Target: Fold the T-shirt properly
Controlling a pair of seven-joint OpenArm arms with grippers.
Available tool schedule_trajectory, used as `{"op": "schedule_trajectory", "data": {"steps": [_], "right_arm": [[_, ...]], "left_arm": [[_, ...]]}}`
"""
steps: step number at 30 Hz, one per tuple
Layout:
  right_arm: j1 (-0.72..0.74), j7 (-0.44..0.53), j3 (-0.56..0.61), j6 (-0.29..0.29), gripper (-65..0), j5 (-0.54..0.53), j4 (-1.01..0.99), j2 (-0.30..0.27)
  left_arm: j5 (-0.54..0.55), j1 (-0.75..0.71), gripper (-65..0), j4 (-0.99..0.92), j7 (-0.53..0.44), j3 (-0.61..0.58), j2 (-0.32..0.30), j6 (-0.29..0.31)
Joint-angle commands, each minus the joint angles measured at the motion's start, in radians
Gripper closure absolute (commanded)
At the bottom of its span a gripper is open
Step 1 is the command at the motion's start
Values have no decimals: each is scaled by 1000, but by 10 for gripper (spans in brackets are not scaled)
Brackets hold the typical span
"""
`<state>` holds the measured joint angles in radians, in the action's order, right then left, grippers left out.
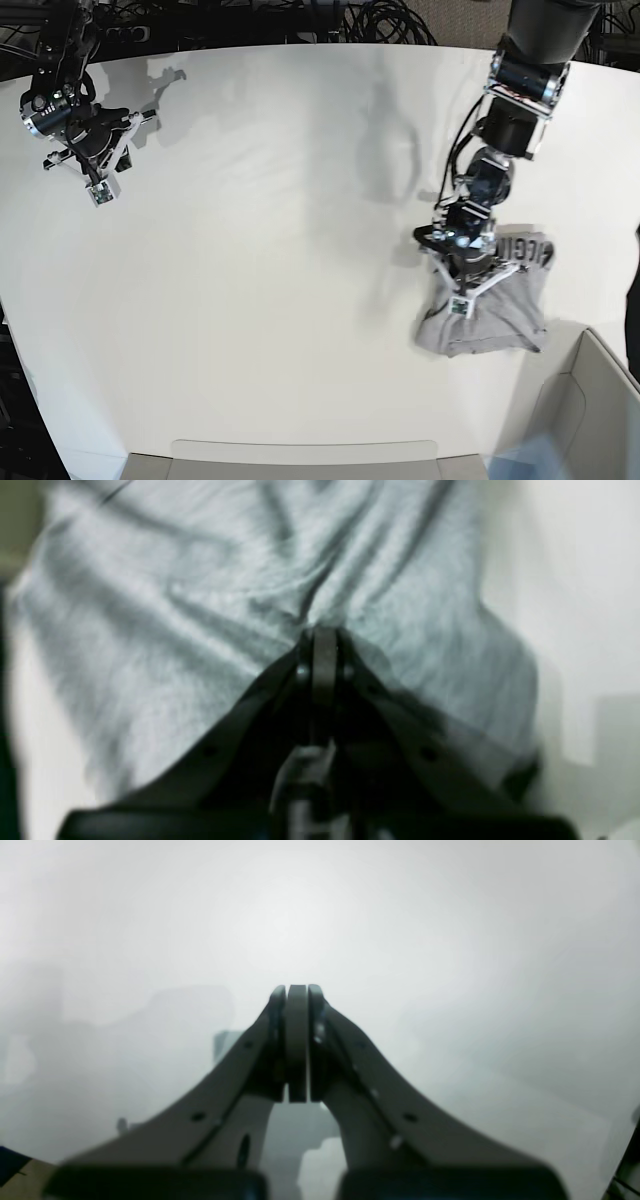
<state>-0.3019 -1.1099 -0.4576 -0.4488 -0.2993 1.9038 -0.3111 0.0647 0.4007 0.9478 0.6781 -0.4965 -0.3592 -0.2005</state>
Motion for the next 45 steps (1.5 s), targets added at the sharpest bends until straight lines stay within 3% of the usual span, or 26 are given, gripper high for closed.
{"op": "schedule_trajectory", "data": {"steps": [1,10,16,22,28,32,39,42,45], "right_arm": [[8,17,-2,-2,0,-8,18,-15],[34,17,29,-2,0,-10,127,5],[16,72,26,-2,0,-10,167,-12],[-179,210,26,-2,0,-19,170,-16],[-379,218,15,-2,0,-182,171,-98],[-521,218,-68,-2,0,-206,171,-105],[-779,210,-197,-2,0,-203,168,-133],[-840,210,-112,-2,0,-180,165,-158],[-834,210,78,2,0,-50,144,-173]], "left_arm": [[17,-32,0,32,61,5,-28,0],[11,-138,0,466,64,37,-123,-7],[17,-323,0,819,91,328,-62,-6],[16,-647,0,1101,151,405,-25,-3],[14,-945,0,1109,114,450,76,-4],[14,-1123,0,1109,56,454,78,-6],[17,-1419,0,1107,93,445,79,-7],[17,-1482,0,1081,108,451,79,-7],[17,-1485,0,1026,108,453,79,-7]]}}
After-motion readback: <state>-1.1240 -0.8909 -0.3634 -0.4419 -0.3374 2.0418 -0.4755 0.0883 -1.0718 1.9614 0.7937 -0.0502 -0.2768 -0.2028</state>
